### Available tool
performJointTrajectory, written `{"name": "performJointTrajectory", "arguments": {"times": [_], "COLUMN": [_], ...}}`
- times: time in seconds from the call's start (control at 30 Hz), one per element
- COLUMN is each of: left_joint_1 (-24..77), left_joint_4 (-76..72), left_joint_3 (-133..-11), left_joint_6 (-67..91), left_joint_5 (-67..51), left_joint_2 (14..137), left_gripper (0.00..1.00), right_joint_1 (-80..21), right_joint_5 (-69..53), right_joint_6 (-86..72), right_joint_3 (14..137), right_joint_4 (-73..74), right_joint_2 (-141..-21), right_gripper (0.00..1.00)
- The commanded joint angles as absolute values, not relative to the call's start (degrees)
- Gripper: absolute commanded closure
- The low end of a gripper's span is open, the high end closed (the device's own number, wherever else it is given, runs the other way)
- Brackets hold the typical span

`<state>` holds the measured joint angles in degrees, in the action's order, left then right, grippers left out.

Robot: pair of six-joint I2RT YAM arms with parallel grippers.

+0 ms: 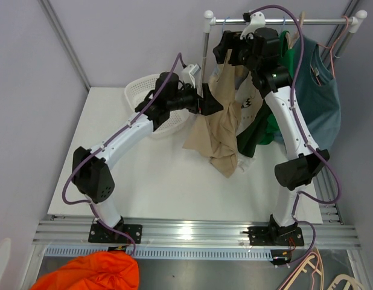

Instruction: Remove the t-shirt from the hanger

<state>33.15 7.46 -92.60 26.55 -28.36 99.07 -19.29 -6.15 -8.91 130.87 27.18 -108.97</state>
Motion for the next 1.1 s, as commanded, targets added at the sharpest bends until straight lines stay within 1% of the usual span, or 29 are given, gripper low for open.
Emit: {"name": "performJointTrajectory", "arguments": {"times": [0.0, 0.07, 0.1, 0.17, 0.2, 0.27, 0.3, 0.33, 0.4, 0.47, 0.5, 0.53, 0.67, 0.7, 0.73, 0.77, 0.8, 0.83, 0.9, 1.07], "left_joint_1": [34.8, 35.5, 35.7, 36.3, 36.6, 37.4, 37.8, 38.3, 38.8, 39.1, 39.2, 39.3, 39.6, 39.8, 39.9, 39.9, 40.0, 40.0, 40.1, 40.2], "left_joint_4": [5.0, 5.1, 5.1, 4.7, 4.7, 4.7, 4.8, 5.0, 4.8, 4.2, 4.2, 4.2, 4.3, 4.2, 4.2, 4.1, 4.0, 4.0, 4.4, 5.4], "left_joint_3": [-96.2, -96.2, -96.5, -96.3, -96.2, -96.1, -95.9, -95.8, -94.9, -93.8, -93.7, -93.3, -92.0, -91.8, -91.7, -91.1, -91.2, -91.1, -91.1, -90.3], "left_joint_6": [27.7, 27.7, 27.9, 28.4, 28.5, 28.2, 28.1, 27.8, 27.7, 27.7, 27.7, 27.7, 27.5, 27.3, 27.3, 27.3, 27.2, 27.2, 27.2, 26.9], "left_joint_5": [-30.6, -31.5, -31.8, -32.6, -33.5, -33.8, -33.9, -33.8, -33.7, -33.8, -33.9, -34.0, -33.9, -33.8, -33.7, -33.6, -33.6, -33.6, -33.6, -33.3], "left_joint_2": [99.8, 99.9, 99.8, 99.5, 99.1, 98.8, 98.4, 98.0, 97.4, 96.4, 96.2, 96.0, 94.7, 94.4, 94.1, 93.8, 93.6, 93.5, 93.2, 91.8], "left_gripper": [0.02, 0.02, 0.02, 0.02, 0.02, 0.02, 0.02, 0.02, 0.02, 0.02, 0.02, 0.02, 0.02, 0.02, 0.02, 0.02, 0.02, 0.02, 0.02, 0.02], "right_joint_1": [-21.4, -22.8, -23.1, -24.4, -24.7, -25.2, -25.3, -25.4, -25.8, -26.0, -26.1, -26.2, -27.0, -27.2, -27.5, -27.5, -27.6, -27.6, -27.6, -27.9], "right_joint_5": [-1.4, 2.7, 3.9, 8.4, 9.6, 12.5, 12.9, 13.7, 15.6, 17.0, 17.4, 17.9, 21.2, 21.8, 22.0, 22.1, 22.1, 22.1, 21.7, 21.3], "right_joint_6": [-5.5, -4.0, -3.8, -2.7, -2.6, -2.5, -2.5, -2.6, -2.3, -1.8, -1.3, -1.1, -0.1, 1.5, 2.0, 2.1, 2.1, 2.0, 2.0, 2.8], "right_joint_3": [133.3, 133.2, 133.3, 133.2, 133.1, 132.9, 133.0, 133.0, 132.9, 132.7, 132.7, 132.7, 132.6, 132.5, 132.5, 132.5, 132.5, 132.6, 132.6, 132.6], "right_joint_4": [25.1, 24.4, 24.1, 23.6, 22.9, 22.3, 22.0, 21.7, 21.4, 20.9, 20.7, 20.6, 19.6, 19.3, 19.1, 19.0, 18.9, 18.9, 18.7, 18.2], "right_joint_2": [-110.8, -111.4, -112.0, -112.4, -112.6, -113.1, -113.3, -113.5, -113.5, -113.3, -113.3, -113.2, -112.7, -112.5, -112.3, -112.2, -112.1, -112.1, -112.1, -111.8], "right_gripper": [0.13, 0.17, 0.22, 0.25, 0.31, 0.36, 0.44, 0.46, 0.49, 0.49, 0.54, 0.57, 0.55, 0.57, 0.64, 0.75, 0.91, 0.95, 0.99, 1.00]}}
